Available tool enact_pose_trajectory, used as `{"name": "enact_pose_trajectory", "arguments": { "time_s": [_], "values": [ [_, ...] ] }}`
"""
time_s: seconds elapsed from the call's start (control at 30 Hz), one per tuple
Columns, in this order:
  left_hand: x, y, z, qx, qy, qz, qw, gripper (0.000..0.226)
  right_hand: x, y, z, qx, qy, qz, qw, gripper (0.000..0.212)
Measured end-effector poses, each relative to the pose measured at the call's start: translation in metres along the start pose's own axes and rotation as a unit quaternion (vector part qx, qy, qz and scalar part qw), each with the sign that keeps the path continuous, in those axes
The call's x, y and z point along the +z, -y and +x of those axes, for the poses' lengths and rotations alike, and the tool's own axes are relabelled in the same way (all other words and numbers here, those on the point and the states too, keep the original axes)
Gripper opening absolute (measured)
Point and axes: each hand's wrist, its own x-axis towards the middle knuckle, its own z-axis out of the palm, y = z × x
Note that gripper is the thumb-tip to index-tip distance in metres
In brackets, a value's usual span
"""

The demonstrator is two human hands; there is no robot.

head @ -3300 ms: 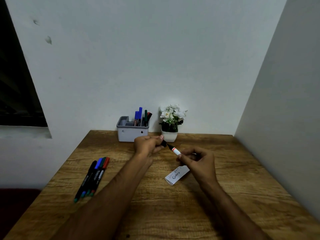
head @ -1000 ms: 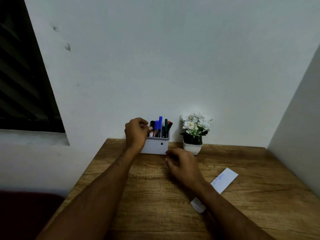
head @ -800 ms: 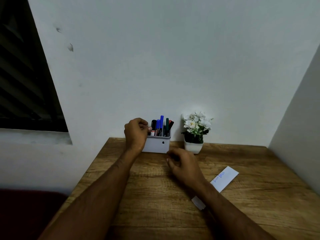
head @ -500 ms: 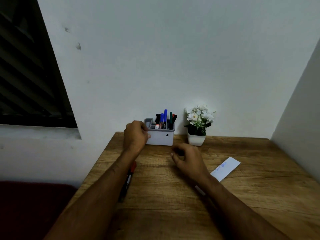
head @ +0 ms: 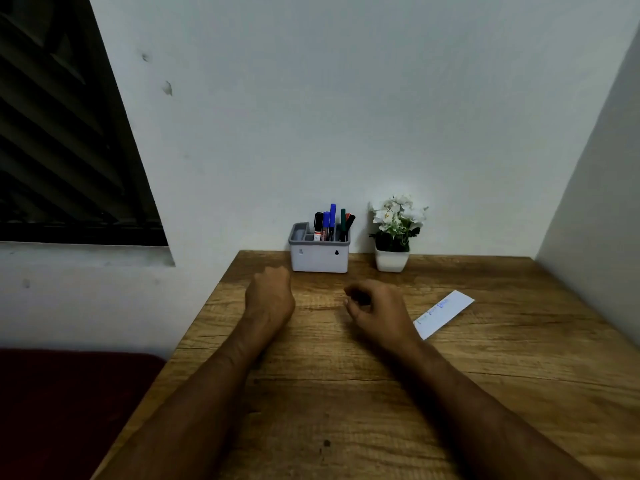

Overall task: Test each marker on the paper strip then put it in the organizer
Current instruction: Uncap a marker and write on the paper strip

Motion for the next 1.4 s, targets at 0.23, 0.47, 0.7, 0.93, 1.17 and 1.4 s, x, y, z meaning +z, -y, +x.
{"name": "enact_pose_trajectory", "arguments": {
  "time_s": [0.23, 0.47, 0.7, 0.93, 1.17, 1.4],
  "values": [
    [-0.003, -0.009, -0.004, -0.008, 0.015, -0.005, 1.000, 0.018, -0.005, 0.003, -0.004, 0.012, 0.004, 0.006, 1.000, 0.031],
    [-0.008, -0.017, 0.002, -0.015, 0.039, -0.088, 0.995, 0.013, -0.007, 0.000, -0.004, 0.042, 0.015, 0.035, 0.998, 0.030],
    [-0.025, -0.043, 0.006, -0.053, 0.136, -0.468, 0.872, 0.012, -0.012, 0.001, 0.003, 0.102, -0.013, 0.157, 0.982, 0.006],
    [-0.033, -0.075, 0.000, -0.101, 0.163, -0.693, 0.695, 0.018, -0.028, -0.004, 0.005, 0.176, 0.014, 0.171, 0.969, 0.024],
    [-0.019, -0.099, -0.008, -0.122, 0.219, -0.718, 0.649, 0.011, -0.038, -0.014, 0.002, 0.170, -0.013, 0.125, 0.977, 0.028],
    [-0.009, -0.112, 0.001, -0.180, 0.218, -0.761, 0.583, 0.017, -0.047, -0.014, 0.005, 0.211, 0.009, 0.150, 0.966, 0.033]
  ]
}}
